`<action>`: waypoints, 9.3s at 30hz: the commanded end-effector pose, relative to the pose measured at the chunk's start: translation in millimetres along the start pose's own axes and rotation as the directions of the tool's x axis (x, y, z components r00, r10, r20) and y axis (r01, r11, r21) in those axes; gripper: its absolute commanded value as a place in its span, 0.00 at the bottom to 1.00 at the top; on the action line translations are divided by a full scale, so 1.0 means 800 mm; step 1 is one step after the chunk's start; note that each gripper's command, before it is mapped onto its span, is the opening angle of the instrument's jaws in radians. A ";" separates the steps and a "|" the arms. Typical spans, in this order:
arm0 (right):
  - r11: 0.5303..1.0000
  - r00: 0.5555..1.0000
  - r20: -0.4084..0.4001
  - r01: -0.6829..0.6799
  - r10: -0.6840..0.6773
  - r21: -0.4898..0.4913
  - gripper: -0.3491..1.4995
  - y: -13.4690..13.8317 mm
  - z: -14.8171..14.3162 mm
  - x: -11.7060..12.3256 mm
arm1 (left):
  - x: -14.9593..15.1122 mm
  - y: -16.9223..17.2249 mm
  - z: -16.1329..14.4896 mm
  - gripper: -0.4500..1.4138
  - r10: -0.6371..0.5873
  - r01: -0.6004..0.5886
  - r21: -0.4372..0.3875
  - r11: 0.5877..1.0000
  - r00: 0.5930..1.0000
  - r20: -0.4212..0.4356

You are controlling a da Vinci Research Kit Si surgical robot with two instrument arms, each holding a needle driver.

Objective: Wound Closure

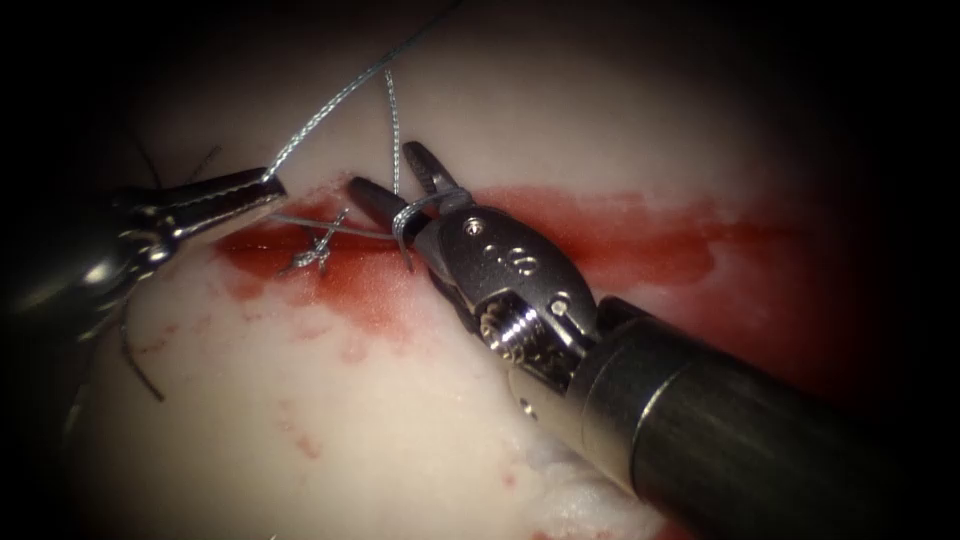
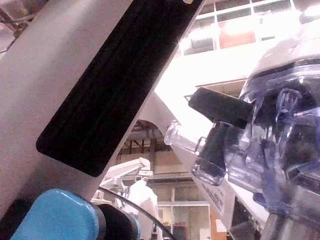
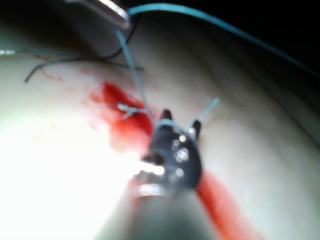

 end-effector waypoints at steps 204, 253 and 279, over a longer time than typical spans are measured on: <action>0.048 0.852 0.064 -0.046 -0.520 0.998 0.00 -0.0066 -0.0234 0.0033 | 0.0020 0.0188 0.0424 0.00 0.151 -0.882 0.468 -0.048 -0.470 -0.870; 0.001 0.815 0.098 -0.119 -0.570 0.993 0.00 -0.0083 -0.0254 0.0008 | -0.0002 0.0194 0.0422 0.00 -0.152 -0.872 0.489 0.023 -0.486 -0.861; 0.299 0.870 0.043 0.122 -0.491 0.946 0.83 -0.0041 -0.0189 0.0062 | -0.0017 0.0131 0.0218 0.00 0.417 -0.855 -0.252 0.453 0.453 -0.788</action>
